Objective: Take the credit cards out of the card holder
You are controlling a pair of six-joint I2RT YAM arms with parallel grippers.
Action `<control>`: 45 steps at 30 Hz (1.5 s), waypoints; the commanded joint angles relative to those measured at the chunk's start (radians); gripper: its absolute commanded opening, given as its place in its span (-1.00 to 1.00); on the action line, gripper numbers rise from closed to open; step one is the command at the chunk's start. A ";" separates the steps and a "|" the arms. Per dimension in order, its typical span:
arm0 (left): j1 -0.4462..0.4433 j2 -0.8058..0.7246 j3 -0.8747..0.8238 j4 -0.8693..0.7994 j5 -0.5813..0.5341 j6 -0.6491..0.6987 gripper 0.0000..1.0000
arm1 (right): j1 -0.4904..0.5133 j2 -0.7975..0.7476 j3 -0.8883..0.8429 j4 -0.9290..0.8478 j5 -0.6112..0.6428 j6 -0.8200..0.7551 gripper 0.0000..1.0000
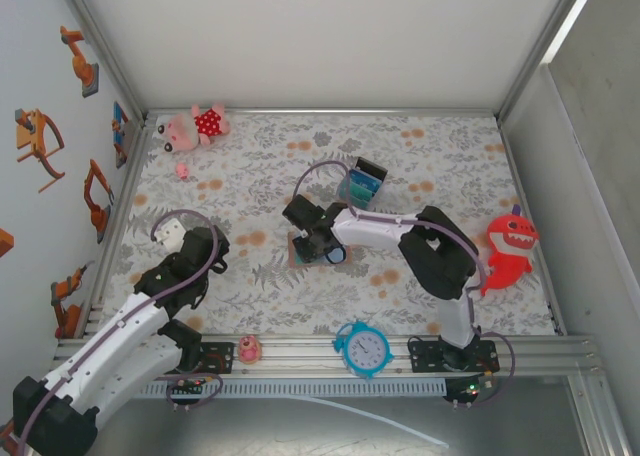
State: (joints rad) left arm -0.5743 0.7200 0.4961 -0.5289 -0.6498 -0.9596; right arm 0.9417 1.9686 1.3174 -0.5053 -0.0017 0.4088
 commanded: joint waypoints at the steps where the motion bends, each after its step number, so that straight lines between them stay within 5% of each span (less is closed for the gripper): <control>1: -0.018 0.010 0.029 0.051 0.039 0.040 0.94 | 0.002 -0.057 -0.028 0.020 -0.072 -0.071 -0.53; 25: -0.096 0.162 0.136 0.133 0.084 0.154 0.94 | -0.013 -0.172 -0.071 -0.059 0.086 -0.055 -0.33; 39: -0.107 0.446 0.302 0.081 0.286 0.322 0.94 | -0.070 -0.236 -0.177 -0.047 0.094 0.041 -0.33; 45: -0.162 0.553 0.335 0.067 0.254 0.336 0.93 | -0.112 -0.264 -0.219 -0.037 0.092 0.102 -0.33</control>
State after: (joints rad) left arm -0.7200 1.2503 0.8024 -0.4286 -0.3988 -0.6575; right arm 0.8513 1.7535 1.1172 -0.5407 0.0723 0.4545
